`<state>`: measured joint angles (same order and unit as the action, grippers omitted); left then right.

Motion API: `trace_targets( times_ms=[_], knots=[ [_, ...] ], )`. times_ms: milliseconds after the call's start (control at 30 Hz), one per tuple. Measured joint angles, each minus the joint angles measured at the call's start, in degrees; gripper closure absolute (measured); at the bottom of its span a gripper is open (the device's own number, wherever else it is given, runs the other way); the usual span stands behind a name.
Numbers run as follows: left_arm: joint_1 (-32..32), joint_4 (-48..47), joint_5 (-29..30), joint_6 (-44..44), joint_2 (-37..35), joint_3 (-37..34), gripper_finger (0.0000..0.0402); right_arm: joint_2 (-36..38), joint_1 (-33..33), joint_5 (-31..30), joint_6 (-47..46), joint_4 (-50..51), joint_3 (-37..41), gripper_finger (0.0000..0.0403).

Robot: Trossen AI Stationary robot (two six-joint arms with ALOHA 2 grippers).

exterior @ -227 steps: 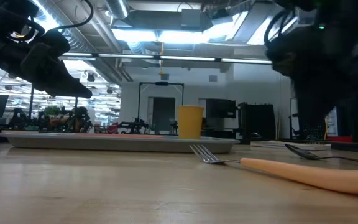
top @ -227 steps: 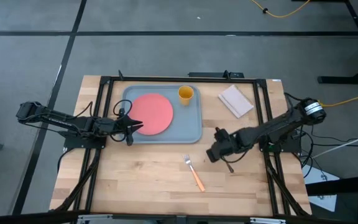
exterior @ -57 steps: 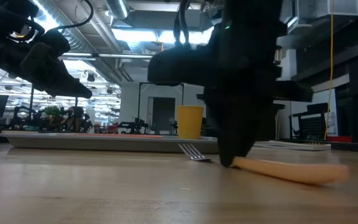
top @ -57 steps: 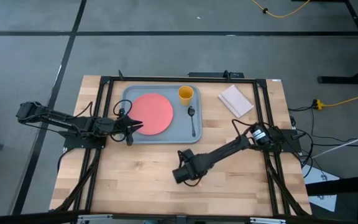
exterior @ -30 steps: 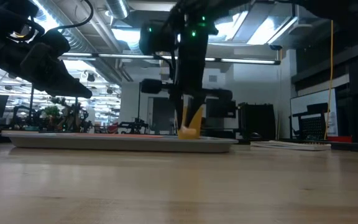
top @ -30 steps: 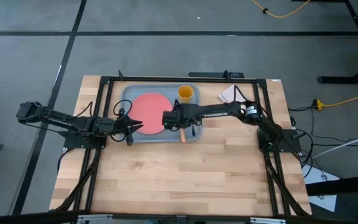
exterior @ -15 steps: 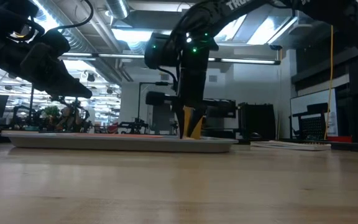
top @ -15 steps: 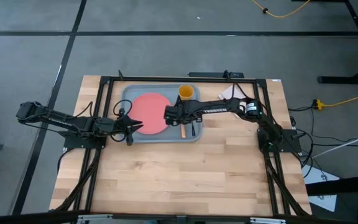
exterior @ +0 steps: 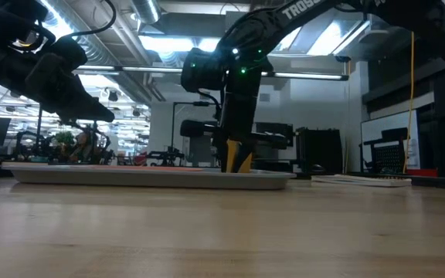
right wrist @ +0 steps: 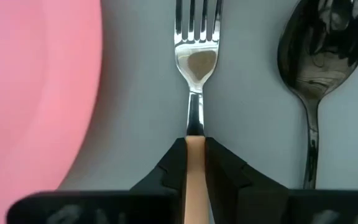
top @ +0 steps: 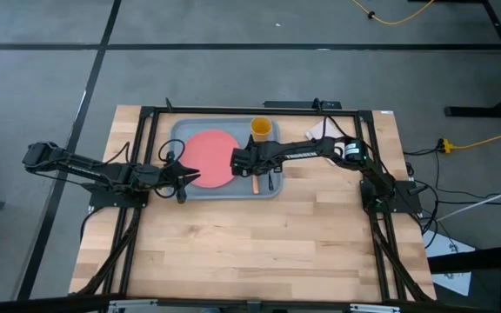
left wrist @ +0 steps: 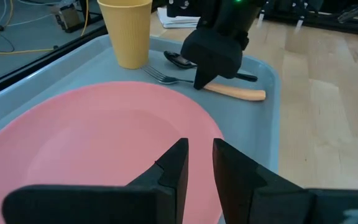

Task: Pick and place plate/cup/fork/spoon on tray
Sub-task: Put the yellow spoon on the blue serving tray to the left of the black spoon, then return to Home Position

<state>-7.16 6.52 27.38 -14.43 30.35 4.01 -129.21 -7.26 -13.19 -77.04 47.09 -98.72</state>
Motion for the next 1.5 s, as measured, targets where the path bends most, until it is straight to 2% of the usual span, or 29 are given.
trace_targets(
  times_ms=[233,467,767,1100,1267,1333,1500],
  knots=[
    [0.0,0.0,0.0,0.0,0.0,0.0,0.0335,0.0,0.0,-0.2,0.9,1.2,0.0,0.0359],
    [0.0,0.0,0.0,0.0,0.0,0.0,0.0335,0.0,0.0,-0.2,1.1,1.2,0.0,0.0329],
    [0.0,0.0,0.0,0.0,0.0,0.0,0.0335,0.0,0.1,-0.2,2.6,1.2,0.0,0.0326],
    [0.0,0.0,0.0,0.0,0.0,0.0,0.0335,0.0,0.3,-0.8,3.8,5.0,-3.7,0.0325],
    [0.0,0.0,0.0,0.0,0.0,0.0,0.0335,0.0,1.2,-3.8,4.0,9.1,-6.8,0.0325],
    [0.0,0.0,0.0,0.0,0.0,0.0,0.0335,0.0,2.2,-3.8,6.5,11.9,-8.7,0.0325],
    [0.0,0.0,0.0,0.0,0.0,0.0,0.0335,0.0,6.9,-1.5,19.4,19.1,-13.7,0.0325]
  ],
)
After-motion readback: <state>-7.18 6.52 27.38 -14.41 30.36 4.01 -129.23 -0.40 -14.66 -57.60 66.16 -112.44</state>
